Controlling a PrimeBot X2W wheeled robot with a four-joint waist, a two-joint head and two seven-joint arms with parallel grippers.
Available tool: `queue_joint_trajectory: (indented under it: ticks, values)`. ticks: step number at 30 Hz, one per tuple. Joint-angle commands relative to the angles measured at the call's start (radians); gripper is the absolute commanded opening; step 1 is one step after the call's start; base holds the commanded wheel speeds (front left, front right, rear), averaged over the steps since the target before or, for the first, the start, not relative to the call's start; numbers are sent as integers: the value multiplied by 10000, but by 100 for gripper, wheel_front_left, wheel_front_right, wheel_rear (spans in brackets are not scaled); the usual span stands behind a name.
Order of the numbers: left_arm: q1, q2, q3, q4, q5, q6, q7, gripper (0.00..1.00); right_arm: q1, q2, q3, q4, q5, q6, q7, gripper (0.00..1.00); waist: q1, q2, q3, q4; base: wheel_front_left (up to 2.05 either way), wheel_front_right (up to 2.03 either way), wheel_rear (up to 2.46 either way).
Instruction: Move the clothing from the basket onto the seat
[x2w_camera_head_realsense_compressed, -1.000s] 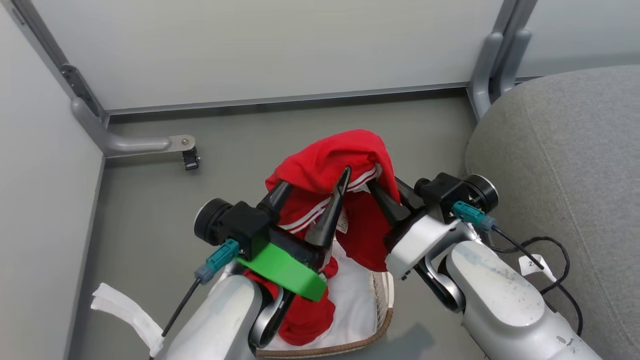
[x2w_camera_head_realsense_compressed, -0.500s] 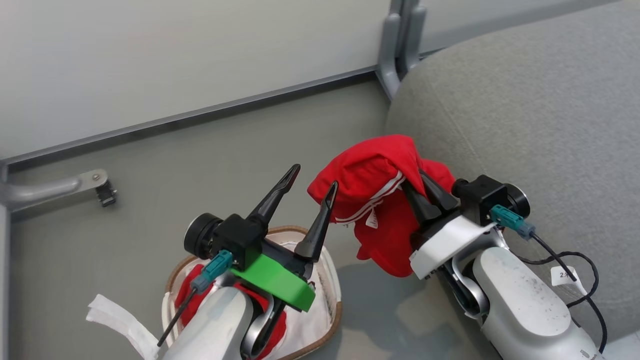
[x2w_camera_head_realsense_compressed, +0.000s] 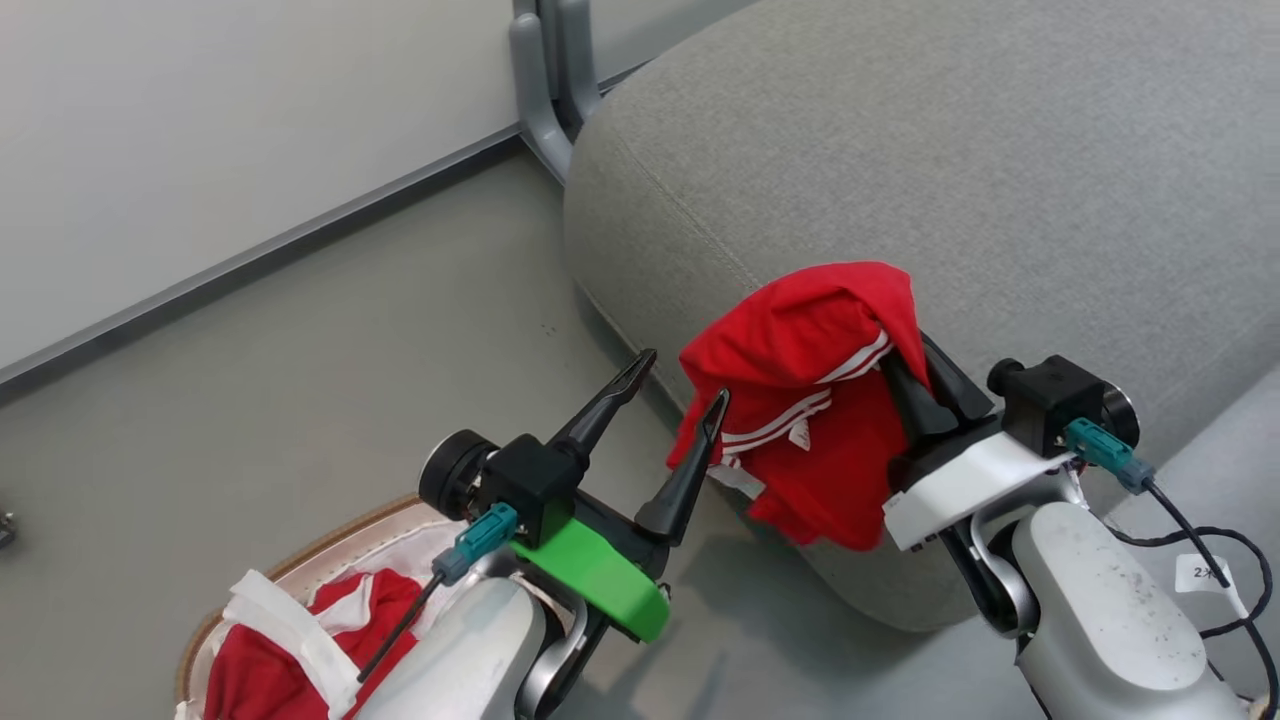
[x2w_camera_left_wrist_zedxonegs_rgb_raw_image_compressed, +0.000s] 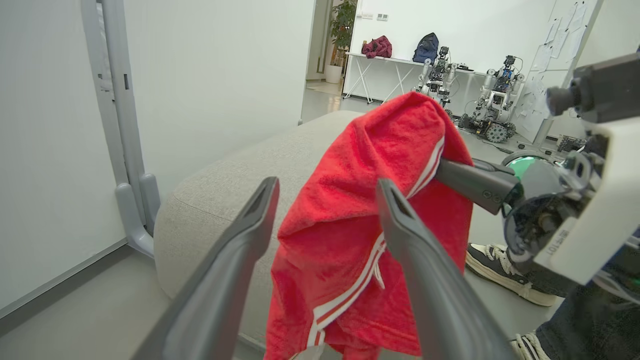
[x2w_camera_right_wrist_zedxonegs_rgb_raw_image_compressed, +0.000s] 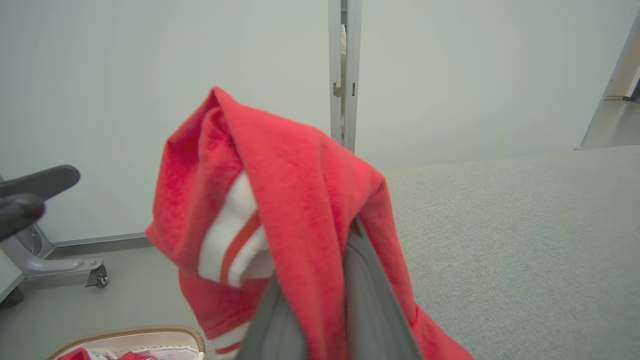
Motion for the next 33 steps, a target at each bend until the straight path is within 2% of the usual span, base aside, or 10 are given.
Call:
queue_joint_trajectory:
  ticks: [1,8,12,18,21,25,29,33]
  values:
    - [-206,93,-85,67,-77,-19,-3,100,61,-36,-137,-107,-95,-10,-6,0,0,-1,432,-487,0,0,0]
    - [-395,393,-151,225,-62,-19,-3,100,-868,-557,-309,-49,-494,-10,-4,0,0,-1,1079,-501,0,0,0]
    - [-414,657,66,229,145,-19,-3,100,-2253,-1042,-359,410,-639,-10,-4,0,0,-1,1699,-454,0,0,0]
    - [-784,1028,-207,334,375,-19,-3,100,-4567,-1981,-1482,1455,-877,-12,-4,0,0,-1,2907,346,0,0,0]
    - [-1056,1121,-403,367,413,-19,-3,100,-5558,-2244,-2472,2278,-703,-10,-4,0,0,-1,3481,778,0,0,0]
    - [-1379,1159,-597,334,440,-19,-4,100,-6555,-2495,-3532,3269,-692,-12,-4,0,0,-1,4128,1373,0,0,0]
    - [-1655,1157,-703,357,460,-19,-3,100,-7052,-2688,-4046,4072,-974,-10,-4,0,0,-1,4732,1850,0,0,0]
    - [-1912,1081,-739,329,518,-19,-4,100,-7074,-2485,-4639,4476,-1149,-10,-4,0,0,-1,5194,2235,0,0,0]
